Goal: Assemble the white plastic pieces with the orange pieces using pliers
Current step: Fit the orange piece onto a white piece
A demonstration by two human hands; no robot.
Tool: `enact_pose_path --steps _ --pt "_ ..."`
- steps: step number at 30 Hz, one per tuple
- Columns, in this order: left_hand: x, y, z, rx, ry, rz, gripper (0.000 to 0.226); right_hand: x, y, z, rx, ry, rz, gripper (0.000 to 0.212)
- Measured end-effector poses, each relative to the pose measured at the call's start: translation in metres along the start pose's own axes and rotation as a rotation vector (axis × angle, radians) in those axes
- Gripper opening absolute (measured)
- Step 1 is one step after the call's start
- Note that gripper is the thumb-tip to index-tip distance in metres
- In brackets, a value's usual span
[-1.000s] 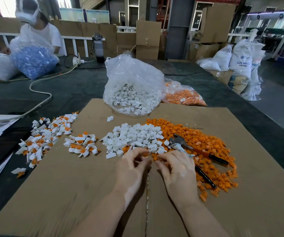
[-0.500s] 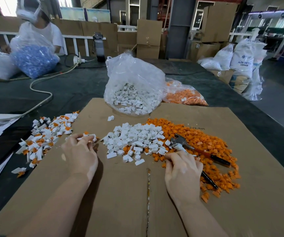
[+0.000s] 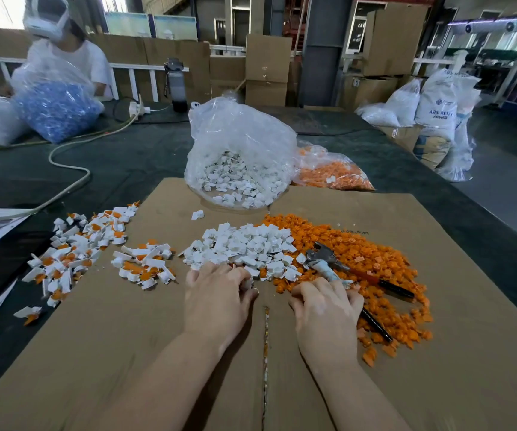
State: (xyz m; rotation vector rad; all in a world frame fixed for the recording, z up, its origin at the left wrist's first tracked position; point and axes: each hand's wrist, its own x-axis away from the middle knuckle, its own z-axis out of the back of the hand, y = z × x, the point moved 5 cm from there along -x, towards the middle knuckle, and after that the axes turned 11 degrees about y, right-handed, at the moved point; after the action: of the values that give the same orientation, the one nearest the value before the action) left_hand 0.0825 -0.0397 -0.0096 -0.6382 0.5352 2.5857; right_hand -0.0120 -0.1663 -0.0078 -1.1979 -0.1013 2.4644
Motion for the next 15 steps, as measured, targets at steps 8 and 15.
enact_pose_path --steps 8,15 --pt "0.0 0.022 0.0 0.636 -0.036 0.167 0.02 -0.002 -0.007 0.001 -0.279 -0.012 0.057 0.027" --pt "0.009 0.032 -0.004 0.819 -0.124 0.273 0.019 -0.003 -0.005 0.004 -0.397 -0.06 0.013 0.011"
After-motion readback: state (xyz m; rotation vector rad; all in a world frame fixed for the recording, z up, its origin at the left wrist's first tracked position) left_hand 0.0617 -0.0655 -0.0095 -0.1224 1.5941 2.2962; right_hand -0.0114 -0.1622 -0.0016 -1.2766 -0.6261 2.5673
